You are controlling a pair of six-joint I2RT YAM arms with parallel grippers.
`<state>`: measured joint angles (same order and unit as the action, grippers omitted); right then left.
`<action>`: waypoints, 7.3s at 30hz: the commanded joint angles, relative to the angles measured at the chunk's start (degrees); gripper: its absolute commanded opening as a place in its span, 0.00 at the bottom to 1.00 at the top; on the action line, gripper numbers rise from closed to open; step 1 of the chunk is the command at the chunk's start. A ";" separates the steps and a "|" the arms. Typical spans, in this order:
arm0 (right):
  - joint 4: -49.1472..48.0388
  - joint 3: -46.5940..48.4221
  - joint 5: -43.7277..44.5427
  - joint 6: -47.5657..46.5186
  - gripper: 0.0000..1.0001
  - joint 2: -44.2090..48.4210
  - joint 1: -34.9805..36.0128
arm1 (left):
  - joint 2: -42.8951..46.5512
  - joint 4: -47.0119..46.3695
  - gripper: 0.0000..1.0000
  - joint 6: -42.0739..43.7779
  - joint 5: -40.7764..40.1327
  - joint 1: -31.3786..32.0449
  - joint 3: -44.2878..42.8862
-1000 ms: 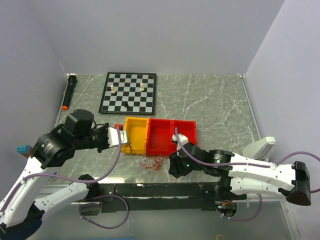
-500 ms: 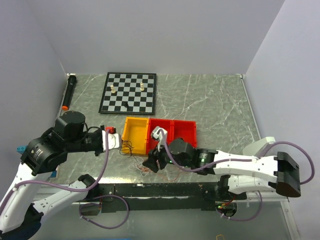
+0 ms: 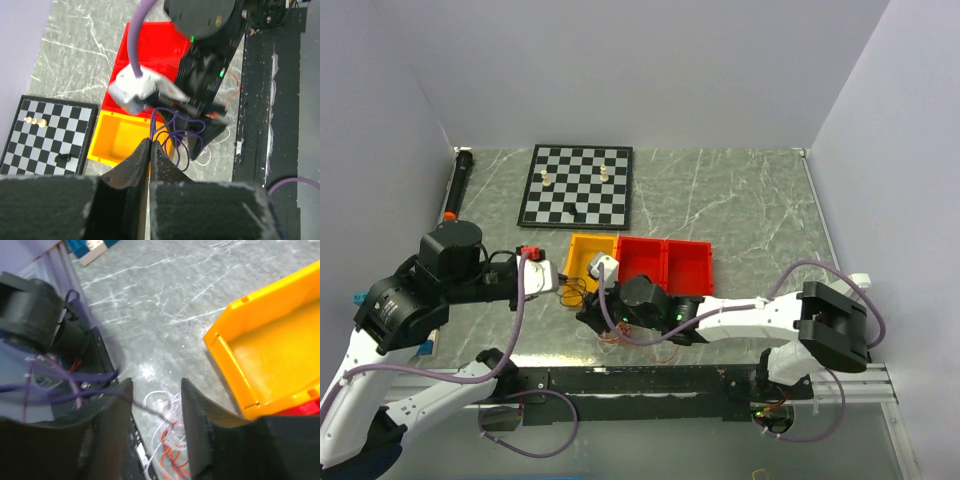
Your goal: Untangle the cables
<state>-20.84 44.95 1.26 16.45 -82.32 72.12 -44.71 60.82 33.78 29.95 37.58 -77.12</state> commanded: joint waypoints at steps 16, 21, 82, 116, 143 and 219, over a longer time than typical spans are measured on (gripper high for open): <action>6.68 -18.93 6.38 15.36 0.03 19.38 1.62 | 6.04 -25.39 0.01 -14.70 -22.13 -0.14 -1.45; 12.48 -21.47 8.85 18.18 0.02 25.80 2.50 | 5.77 -30.92 0.01 -16.29 -29.77 -0.23 -2.42; 26.64 -22.01 13.24 18.97 0.30 40.58 5.49 | -19.35 14.68 0.67 50.68 -14.92 -0.15 35.20; 32.71 -20.87 16.06 18.88 0.24 45.76 3.91 | -27.62 11.86 0.01 39.71 -11.07 1.44 8.87; 32.36 -22.54 16.59 21.17 0.22 48.75 3.91 | -33.17 -17.51 0.97 13.41 -17.49 -1.11 8.66; 3.80 -19.28 4.55 12.64 0.83 18.44 1.45 | -19.54 -13.53 0.01 -3.71 13.38 7.59 -6.63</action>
<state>-8.45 23.49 8.82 29.45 -59.18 75.11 -63.40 49.06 33.54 41.39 45.30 -78.48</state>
